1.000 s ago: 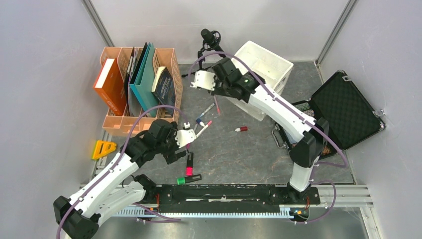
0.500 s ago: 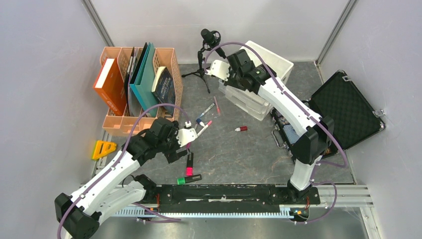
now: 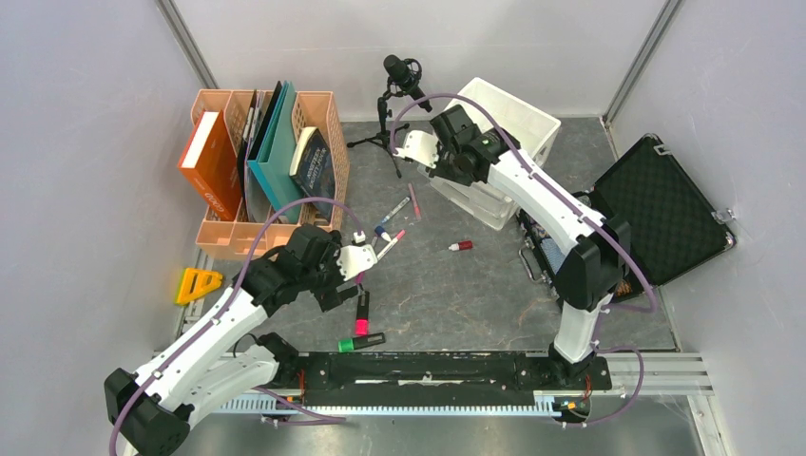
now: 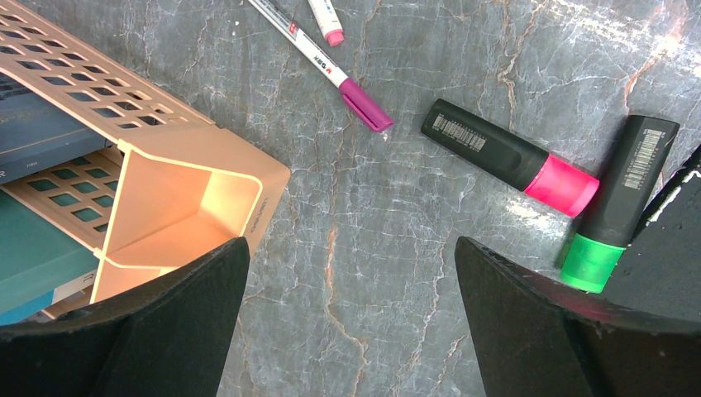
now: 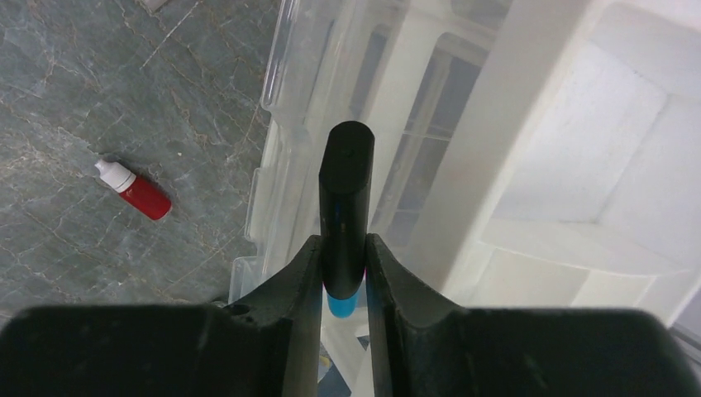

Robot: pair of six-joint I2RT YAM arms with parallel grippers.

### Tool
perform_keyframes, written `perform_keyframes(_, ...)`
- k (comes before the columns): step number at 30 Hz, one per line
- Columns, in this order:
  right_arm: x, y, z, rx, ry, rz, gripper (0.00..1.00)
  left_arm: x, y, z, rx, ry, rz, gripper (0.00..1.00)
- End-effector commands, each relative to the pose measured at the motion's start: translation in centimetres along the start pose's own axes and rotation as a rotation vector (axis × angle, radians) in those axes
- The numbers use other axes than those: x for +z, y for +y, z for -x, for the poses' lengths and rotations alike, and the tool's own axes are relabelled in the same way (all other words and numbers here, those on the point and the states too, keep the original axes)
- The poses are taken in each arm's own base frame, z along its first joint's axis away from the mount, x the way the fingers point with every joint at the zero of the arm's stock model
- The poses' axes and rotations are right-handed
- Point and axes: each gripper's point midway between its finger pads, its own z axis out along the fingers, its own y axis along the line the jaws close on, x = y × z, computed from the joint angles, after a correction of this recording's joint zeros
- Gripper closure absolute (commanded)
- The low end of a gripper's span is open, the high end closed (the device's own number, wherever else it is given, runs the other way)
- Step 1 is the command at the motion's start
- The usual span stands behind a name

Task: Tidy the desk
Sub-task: Place the stationery in the drawer, then pick up the stationery from the center of the board.

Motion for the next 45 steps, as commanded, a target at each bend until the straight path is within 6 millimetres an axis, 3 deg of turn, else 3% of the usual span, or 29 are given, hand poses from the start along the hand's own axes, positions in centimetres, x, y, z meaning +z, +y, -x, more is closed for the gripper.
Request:
perform_keyframes(1, 0.2, -0.4, -0.3, 0.027, 0.007, -0.009, 0.69, -0.7, 0.7, 1.7, -0.020, -0.067, 0.026, 0.00)
perform_keyframes(4, -0.4, -1.0, 0.2, 0.038, -0.017, -0.028, 0.53, -0.7, 0.7, 1.6, -0.017, -0.067, 0.032, 0.00)
perform_keyframes(7, -1.2, -1.7, 0.7, 0.047, -0.043, -0.056, 0.45, -0.7, 0.7, 1.5, -0.015, -0.065, 0.033, 0.00)
perform_keyframes(16, -5.3, -3.1, 3.3, 0.056, -0.234, -0.100, 0.44, -0.6, 0.7, 1.4, -0.017, -0.062, 0.035, 0.00)
perform_keyframes(21, -7.7, -0.1, 6.1, -0.012, -0.443, 0.033, 0.40, -0.3, 0.3, 1.1, -0.017, -0.056, 0.019, 0.00)
perform_keyframes(27, -8.7, 4.4, 7.4, -0.064, -0.585, 0.156, 0.38, 1.6, -2.8, 0.1, 0.036, -0.034, -0.151, 0.00)
perform_keyframes(29, -8.5, 6.8, 7.2, -0.090, -0.635, 0.219, 0.38, 2.4, -4.1, -0.4, 0.021, 0.003, -0.238, 0.00)
perform_keyframes(33, -7.8, 8.7, 6.1, -0.075, -0.666, 0.226, 0.37, 3.5, -5.6, -0.6, -0.007, 0.030, -0.337, 0.00)
perform_keyframes(40, -6.0, 9.7, 3.3, -0.051, -0.586, 0.193, 0.38, 4.4, -4.2, -0.3, -0.150, 0.184, -0.310, 0.03)
perform_keyframes(45, -5.4, 9.3, 2.2, -0.046, -0.554, 0.145, 0.39, 4.2, -4.7, 1.9, -0.268, 0.249, -0.394, 0.02)
